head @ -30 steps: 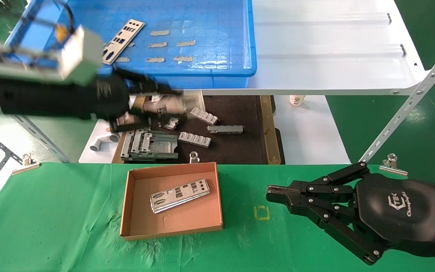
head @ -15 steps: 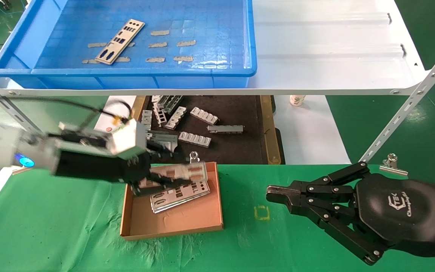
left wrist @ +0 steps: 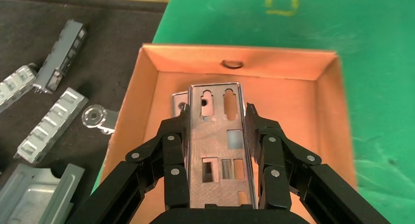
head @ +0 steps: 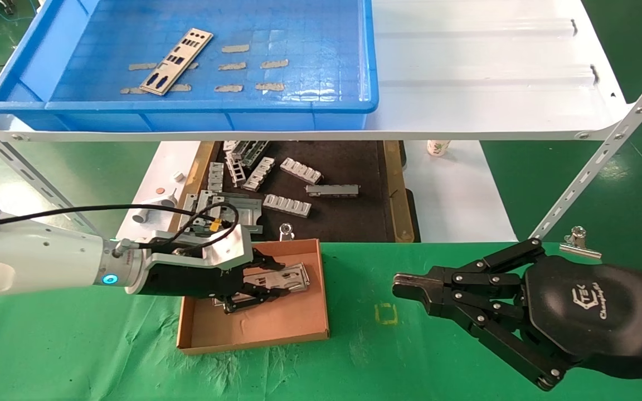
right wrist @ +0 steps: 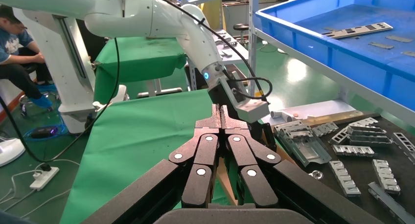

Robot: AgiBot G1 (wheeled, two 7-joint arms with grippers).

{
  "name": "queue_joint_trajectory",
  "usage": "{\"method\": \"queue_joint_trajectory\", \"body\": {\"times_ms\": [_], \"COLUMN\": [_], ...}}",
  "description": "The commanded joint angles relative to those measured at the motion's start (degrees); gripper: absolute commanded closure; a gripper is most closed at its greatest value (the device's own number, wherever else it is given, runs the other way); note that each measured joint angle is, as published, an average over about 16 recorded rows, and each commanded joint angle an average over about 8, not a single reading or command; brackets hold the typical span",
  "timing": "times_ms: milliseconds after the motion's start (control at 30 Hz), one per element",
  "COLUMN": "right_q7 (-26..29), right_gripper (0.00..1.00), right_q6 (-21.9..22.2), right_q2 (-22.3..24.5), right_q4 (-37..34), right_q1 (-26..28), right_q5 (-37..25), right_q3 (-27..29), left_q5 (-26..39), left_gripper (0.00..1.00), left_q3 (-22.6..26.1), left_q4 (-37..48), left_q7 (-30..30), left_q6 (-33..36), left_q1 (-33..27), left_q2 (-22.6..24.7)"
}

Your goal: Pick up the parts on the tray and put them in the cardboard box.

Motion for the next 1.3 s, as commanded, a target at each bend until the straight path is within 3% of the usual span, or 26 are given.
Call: {"method": "queue_joint_trajectory", "body": {"times_ms": [33, 567, 633, 833, 900, 1300], "right_q7": [0.0, 0.0, 0.0, 0.0, 0.0, 0.0], "right_gripper": [1.00, 1.00, 1.00, 1.00, 1.00, 1.00], "right_q6": [0.0, 0.0, 0.0, 0.0, 0.0, 0.0], "right_q2": [0.0, 0.0, 0.0, 0.0, 0.0, 0.0], "right_q4": [0.0, 0.0, 0.0, 0.0, 0.0, 0.0], "right_q1": [0.0, 0.0, 0.0, 0.0, 0.0, 0.0], "right_q5": [0.0, 0.0, 0.0, 0.0, 0.0, 0.0], "right_q3": [0.0, 0.0, 0.0, 0.0, 0.0, 0.0], "left_q5": [0.2, -0.6, -0.7, -1.2, -1.3, -1.5], "left_gripper": [1.00, 0.98, 0.88, 0.24, 0.11, 0.00], "left_q3": [0.0, -0.7, -0.7, -1.0, -1.1, -1.2], "left_q4": [0.8, 8.6, 9.5, 11.6, 12.2, 15.3], "left_q7": [0.3, 3.8, 4.2, 5.3, 5.7, 7.4], "left_q6": [-1.1, -3.1, -2.9, -2.0, -1.7, -1.5], "left_q1": [0.4, 0.3, 0.2, -0.4, -0.5, -1.1], "left_q2": [0.7, 3.9, 4.2, 4.7, 4.9, 6.1]}}
